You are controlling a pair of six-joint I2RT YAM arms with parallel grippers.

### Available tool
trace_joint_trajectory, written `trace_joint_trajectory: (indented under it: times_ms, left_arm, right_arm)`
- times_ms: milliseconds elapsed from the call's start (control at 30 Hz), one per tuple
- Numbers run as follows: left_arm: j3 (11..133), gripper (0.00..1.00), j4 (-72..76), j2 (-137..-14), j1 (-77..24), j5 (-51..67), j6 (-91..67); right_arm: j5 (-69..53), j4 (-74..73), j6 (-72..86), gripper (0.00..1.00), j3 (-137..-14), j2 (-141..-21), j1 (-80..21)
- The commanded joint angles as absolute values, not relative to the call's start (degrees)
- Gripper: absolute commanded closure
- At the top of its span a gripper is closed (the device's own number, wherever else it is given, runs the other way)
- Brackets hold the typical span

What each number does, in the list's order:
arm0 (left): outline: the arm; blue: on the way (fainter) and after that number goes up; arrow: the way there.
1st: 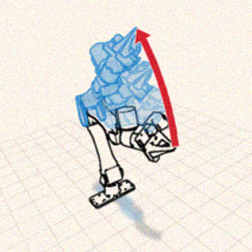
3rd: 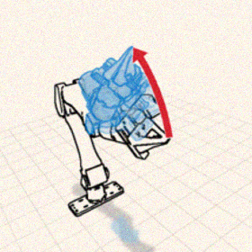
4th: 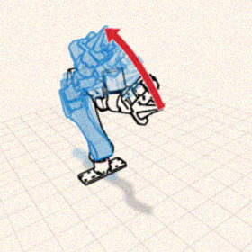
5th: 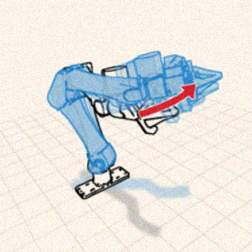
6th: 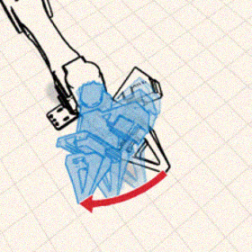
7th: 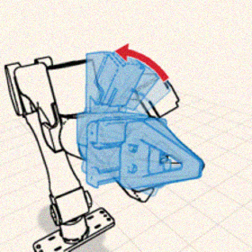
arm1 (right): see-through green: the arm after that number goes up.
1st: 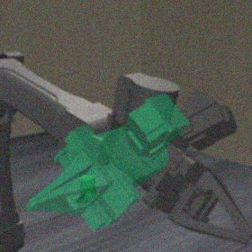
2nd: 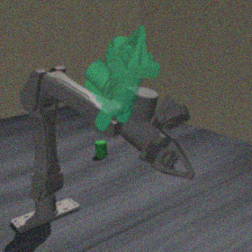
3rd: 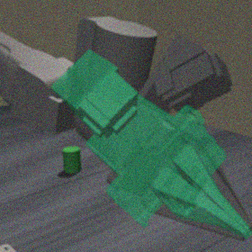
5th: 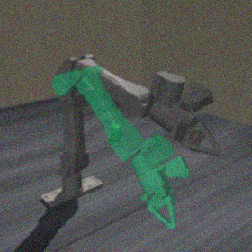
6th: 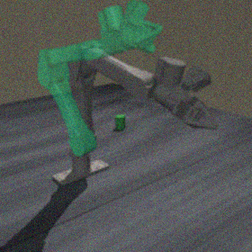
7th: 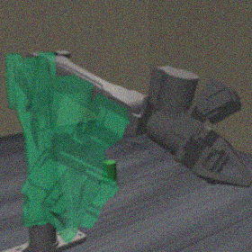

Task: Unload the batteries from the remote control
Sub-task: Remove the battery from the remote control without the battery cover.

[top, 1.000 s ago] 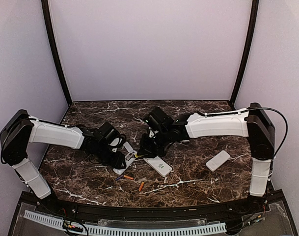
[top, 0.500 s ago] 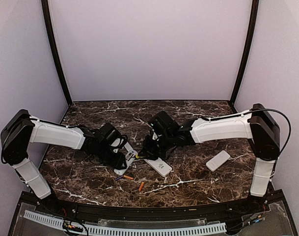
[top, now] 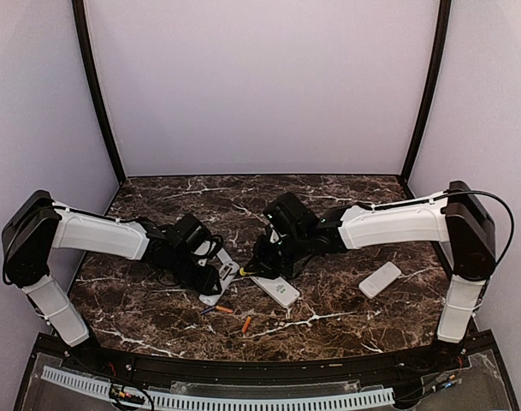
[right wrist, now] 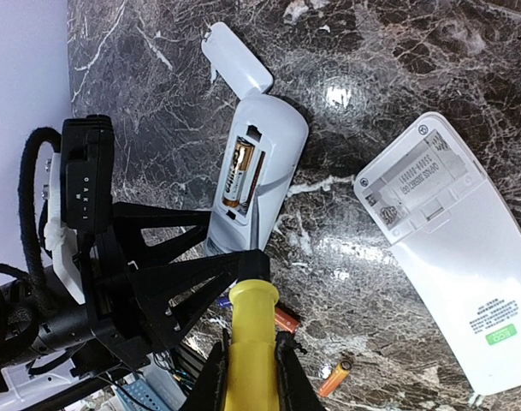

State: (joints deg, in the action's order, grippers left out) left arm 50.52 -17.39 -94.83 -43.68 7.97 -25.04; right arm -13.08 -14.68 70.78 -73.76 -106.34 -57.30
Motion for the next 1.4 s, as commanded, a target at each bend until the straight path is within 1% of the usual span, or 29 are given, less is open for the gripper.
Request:
trace_joint_trajectory:
  times_ms: [0, 200, 367, 600, 833, 1367]
  left_arm:
    - [49.5, 0.56, -21.0, -97.3, -43.9, 5.9, -25.0]
    - [49.5, 0.57, -21.0, -97.3, -43.9, 5.9, -25.0]
    - [49.7, 0.57, -21.1, -97.3, -43.9, 6.0, -25.0]
    - [49.7, 0.57, -21.2, -97.4, -43.9, 5.9, -25.1]
    - [49.9, 0.57, -21.2, -97.6, -44.0, 6.0, -25.0]
    - [50.0, 0.58, -21.3, -97.8, -43.9, 6.1, -25.0]
  right_arm:
    - [-12.6, -16.0, 71.1, 1.00, -72.3, -105.0, -56.7]
    - [-13.3, -11.4, 71.3, 1.00, -70.3, -105.0, -56.6]
    - [-13.4, -4.5, 72.1, 1.00, -66.7, -103.3, -56.4]
    - [-10.2, -5.4, 70.2, 1.00, -67.4, -100.9, -56.3]
    - [-12.3, -4.1, 70.7, 1.00, -67.8, -103.3, -56.3]
    - [-12.8, -3.3, 71.1, 1.00, -68.0, -106.2, -56.2]
